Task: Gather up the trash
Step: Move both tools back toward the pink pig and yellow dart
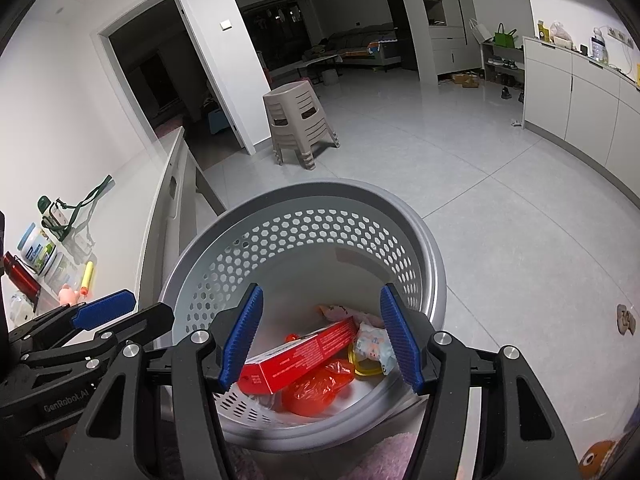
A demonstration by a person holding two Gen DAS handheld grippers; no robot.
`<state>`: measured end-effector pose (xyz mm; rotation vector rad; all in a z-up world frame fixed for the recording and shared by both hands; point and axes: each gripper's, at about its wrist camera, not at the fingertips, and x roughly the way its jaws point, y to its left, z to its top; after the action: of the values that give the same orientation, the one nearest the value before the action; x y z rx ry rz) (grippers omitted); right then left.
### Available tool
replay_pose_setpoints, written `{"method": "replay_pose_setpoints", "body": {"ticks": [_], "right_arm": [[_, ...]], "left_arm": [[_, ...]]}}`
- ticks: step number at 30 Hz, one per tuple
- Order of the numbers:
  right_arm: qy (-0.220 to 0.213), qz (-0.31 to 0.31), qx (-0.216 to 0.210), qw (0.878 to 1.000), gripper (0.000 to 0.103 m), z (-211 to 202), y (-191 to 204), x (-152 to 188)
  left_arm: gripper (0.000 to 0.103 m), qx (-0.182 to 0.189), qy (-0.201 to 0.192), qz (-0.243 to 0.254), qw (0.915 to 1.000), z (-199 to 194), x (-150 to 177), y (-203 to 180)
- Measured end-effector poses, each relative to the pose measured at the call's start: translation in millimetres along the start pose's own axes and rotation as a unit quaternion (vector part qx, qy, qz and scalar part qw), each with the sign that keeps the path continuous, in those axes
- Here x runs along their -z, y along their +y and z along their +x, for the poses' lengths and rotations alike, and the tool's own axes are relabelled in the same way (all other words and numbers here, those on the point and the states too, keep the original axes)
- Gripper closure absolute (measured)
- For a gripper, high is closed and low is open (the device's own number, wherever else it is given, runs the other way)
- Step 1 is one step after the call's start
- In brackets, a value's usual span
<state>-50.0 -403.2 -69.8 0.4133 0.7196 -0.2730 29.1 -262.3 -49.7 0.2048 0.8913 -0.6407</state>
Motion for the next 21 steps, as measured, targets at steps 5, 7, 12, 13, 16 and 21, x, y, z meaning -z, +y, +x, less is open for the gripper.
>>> {"method": "replay_pose_setpoints", "body": {"ticks": [5, 7, 12, 13, 16, 21], "right_arm": [[0.003, -0.002, -0.003, 1.000, 0.044, -1.0, 7.0, 3.8], [0.004, -0.004, -0.004, 1.000, 0.044, -2.5, 8.3, 4.5], [0.005, -0.011, -0.008, 1.000, 0.040, -3.6, 16.6, 8.2], [0.006, -0.013, -0.008, 1.000, 0.040, -3.6, 19.2, 9.2], [0.008, -0.017, -0.011, 1.000, 0.039, -4.0, 25.5, 11.3], [0.008, -0.028, -0.017, 0.999, 0.034, -2.8, 40.4, 15.2]], "left_arm": [[0.039, -0.004, -0.004, -0.007, 1.0000, -5.1, 1.3, 6.0], [0.034, -0.009, -0.008, -0.010, 0.9999, -7.8, 1.9, 9.6], [0.024, -0.019, -0.019, -0.022, 0.9994, -17.0, 3.3, 20.6], [0.021, -0.022, -0.021, -0.024, 0.9992, -18.9, 3.6, 23.3], [0.014, -0.036, -0.031, -0.032, 0.9984, -26.2, 4.5, 29.9], [0.009, -0.071, -0.050, -0.047, 0.9951, -40.6, 6.7, 46.6]]}}
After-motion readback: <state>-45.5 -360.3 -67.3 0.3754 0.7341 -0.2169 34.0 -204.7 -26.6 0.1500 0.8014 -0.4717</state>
